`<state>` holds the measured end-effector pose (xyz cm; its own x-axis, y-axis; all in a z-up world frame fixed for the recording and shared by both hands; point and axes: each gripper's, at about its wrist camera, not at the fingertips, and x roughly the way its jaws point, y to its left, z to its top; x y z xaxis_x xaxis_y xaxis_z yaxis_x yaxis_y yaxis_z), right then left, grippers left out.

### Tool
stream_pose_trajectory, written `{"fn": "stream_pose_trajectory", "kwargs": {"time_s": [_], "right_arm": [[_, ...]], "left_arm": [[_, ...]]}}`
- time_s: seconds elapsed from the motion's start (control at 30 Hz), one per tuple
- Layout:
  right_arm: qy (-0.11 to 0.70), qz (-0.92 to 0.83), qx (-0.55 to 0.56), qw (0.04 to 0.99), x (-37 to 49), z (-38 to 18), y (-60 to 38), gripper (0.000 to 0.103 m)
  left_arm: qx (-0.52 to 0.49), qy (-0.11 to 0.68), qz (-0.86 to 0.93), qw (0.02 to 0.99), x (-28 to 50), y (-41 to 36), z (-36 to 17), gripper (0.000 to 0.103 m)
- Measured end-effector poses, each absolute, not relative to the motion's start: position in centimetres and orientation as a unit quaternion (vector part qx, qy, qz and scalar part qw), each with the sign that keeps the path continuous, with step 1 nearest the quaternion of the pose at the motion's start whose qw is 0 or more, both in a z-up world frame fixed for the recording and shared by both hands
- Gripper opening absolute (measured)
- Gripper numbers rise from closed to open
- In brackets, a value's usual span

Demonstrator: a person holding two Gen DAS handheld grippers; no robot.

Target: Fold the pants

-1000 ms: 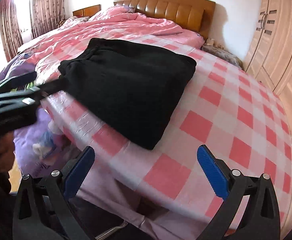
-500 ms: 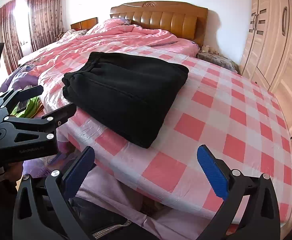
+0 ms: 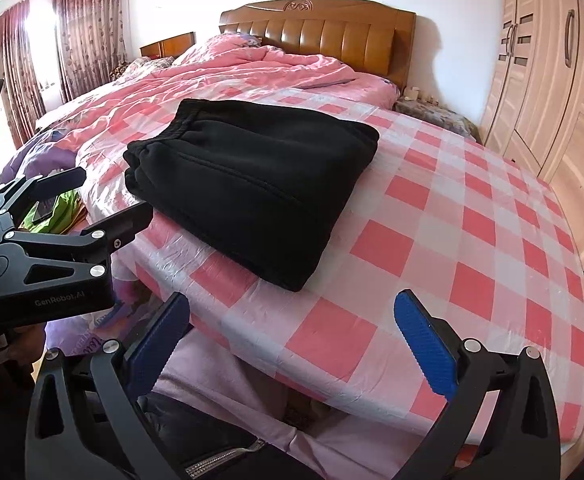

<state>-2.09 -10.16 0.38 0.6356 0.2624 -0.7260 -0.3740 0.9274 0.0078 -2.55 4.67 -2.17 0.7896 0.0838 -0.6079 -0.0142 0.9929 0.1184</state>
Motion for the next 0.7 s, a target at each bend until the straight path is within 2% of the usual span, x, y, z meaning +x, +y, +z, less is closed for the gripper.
{"fn": "stream_pose_trajectory", "kwargs": {"time_s": [0.7], "right_arm": [[0.389, 0.178, -0.070, 0.901, -2.11, 0.24, -10.19, 0.099]], "left_arm": [[0.051, 0.328, 0.023, 0.943, -2.46, 4.71, -2.41, 0.101]]}}
